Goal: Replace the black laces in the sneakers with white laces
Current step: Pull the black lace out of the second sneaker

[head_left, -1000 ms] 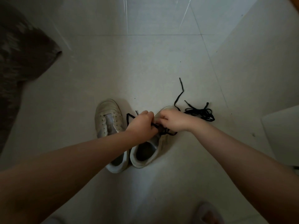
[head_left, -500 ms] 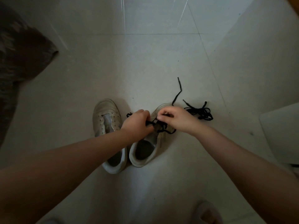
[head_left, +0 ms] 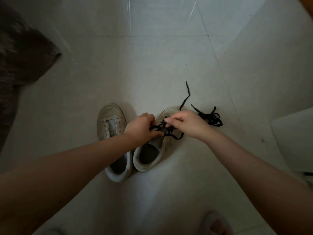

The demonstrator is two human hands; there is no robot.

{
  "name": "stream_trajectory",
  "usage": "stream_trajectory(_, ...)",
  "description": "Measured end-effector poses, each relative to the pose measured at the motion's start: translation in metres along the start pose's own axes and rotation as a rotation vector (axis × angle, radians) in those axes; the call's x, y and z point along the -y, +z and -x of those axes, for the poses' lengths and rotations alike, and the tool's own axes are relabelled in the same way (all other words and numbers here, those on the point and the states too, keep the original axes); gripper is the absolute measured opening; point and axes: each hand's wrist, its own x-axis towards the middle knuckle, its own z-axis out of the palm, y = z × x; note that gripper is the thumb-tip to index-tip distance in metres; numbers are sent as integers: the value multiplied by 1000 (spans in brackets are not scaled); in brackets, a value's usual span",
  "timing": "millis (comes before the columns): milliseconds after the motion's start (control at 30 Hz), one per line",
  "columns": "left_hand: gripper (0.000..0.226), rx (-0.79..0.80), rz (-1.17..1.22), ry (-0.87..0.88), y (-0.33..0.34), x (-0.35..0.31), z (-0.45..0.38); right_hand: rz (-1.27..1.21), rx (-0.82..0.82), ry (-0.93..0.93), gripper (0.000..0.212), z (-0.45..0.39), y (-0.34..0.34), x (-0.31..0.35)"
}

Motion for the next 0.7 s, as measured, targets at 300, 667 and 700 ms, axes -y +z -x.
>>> stream_trajectory(300, 41, 7, 2, 1, 0, 4, 1, -76, 37, 156, 28, 0, -11, 2)
stream_trajectory(667, 19, -44, -101, 40, -2, -3, 0, -1120, -26, 83, 30, 3, -19, 9)
stream_trajectory(700, 20, -52, -123, 37, -3, -4, -1, -1273, -20, 118, 32, 3, -17, 9)
